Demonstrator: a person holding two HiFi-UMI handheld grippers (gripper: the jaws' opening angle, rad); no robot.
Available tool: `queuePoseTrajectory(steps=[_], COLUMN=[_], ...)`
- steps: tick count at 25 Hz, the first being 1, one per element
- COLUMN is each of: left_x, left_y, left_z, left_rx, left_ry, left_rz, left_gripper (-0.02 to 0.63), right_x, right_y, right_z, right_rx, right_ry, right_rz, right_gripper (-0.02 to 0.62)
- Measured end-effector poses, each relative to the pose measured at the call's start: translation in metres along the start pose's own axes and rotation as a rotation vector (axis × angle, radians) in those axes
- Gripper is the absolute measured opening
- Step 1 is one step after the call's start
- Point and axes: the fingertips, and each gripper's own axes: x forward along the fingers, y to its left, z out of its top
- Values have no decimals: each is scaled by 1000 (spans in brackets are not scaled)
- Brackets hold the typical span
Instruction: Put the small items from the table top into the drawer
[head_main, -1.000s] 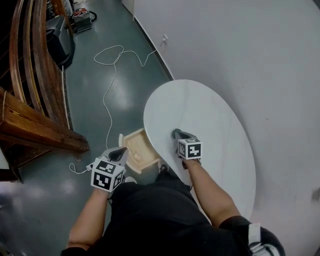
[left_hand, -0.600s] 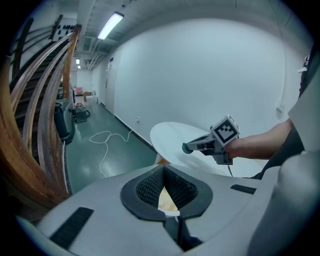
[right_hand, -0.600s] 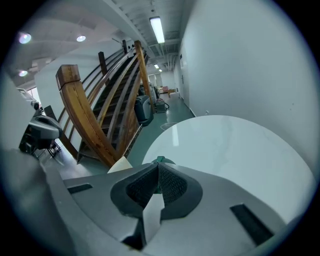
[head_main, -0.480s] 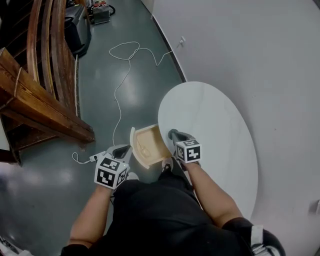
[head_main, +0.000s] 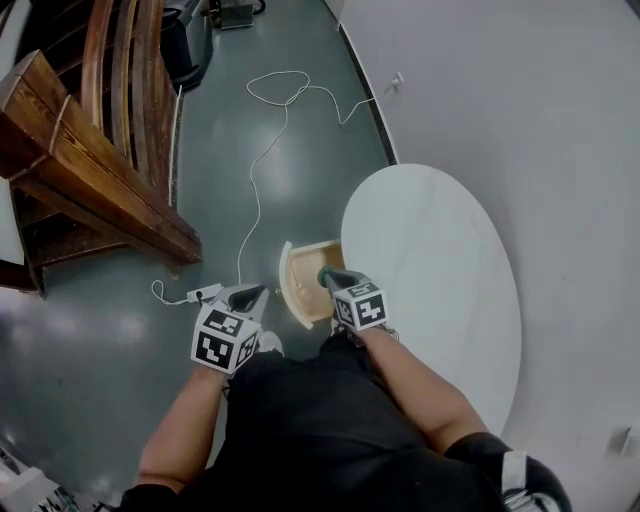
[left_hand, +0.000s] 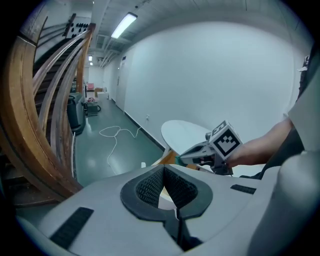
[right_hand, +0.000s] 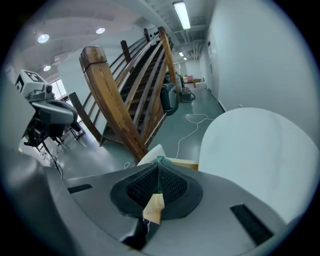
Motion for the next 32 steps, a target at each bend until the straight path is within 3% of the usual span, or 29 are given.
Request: queuePoseTrajectory(steps=[11,17,23,32], left_x=[5,4,7,1], left_y=[2,14,22,24], left_z=[-32,-46,-56,-87], left_rx=[-33,-82,-60,-183], left_ry=[50,72,113,150], left_rz=[30,60,91,120], left_gripper=[14,14,14,14], right_x=[60,102,148,194], right_y=[19,4,-22,-62], right_z=[-33,-47,-63,-110], right_rx=[-33,-37,-75,32], right_ry=[140,191,236,356], right_rz=[61,11,-77,-157], right_gripper=[9,9,9,9])
